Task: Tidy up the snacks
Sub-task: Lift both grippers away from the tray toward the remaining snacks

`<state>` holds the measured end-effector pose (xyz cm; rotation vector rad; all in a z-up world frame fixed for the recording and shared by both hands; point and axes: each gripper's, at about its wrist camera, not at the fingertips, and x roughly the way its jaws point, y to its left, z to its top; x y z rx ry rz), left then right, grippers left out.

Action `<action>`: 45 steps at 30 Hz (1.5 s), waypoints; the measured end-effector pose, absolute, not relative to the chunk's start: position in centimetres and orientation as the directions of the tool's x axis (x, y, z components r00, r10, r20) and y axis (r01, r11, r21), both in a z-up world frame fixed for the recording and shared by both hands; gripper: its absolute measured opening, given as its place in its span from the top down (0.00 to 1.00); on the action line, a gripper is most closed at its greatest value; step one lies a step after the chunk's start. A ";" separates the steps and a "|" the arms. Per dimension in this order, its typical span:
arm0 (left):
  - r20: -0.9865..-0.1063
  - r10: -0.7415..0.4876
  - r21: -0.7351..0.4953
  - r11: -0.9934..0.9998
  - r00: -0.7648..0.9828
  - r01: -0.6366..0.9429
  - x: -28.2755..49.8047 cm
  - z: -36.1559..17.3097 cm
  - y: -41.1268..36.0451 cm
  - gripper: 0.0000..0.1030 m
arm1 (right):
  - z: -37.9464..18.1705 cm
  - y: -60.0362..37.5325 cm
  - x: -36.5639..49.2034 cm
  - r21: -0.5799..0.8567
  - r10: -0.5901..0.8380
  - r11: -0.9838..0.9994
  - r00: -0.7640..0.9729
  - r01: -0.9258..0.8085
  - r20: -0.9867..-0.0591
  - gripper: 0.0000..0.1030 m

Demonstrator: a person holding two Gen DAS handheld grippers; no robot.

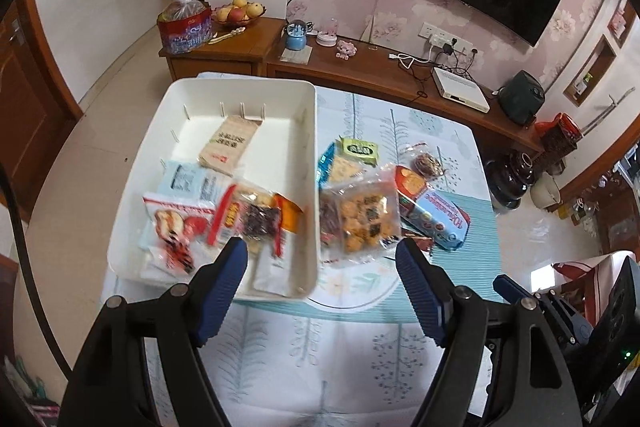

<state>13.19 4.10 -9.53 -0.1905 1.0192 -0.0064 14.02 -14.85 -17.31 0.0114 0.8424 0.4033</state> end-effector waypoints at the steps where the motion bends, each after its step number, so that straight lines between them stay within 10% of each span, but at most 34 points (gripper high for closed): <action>1: -0.846 -0.089 -0.161 0.983 0.525 -0.092 13.1 -9.6 3.6 0.27 | -17.4 -15.4 13.9 0.165 0.352 0.923 0.592 -0.348 -0.725 0.52; 45: -0.946 -0.130 -0.201 0.955 0.298 -0.219 21.4 -17.2 -4.8 0.08 | -19.2 -25.1 21.9 -0.034 0.284 0.867 0.549 -0.497 -0.786 0.40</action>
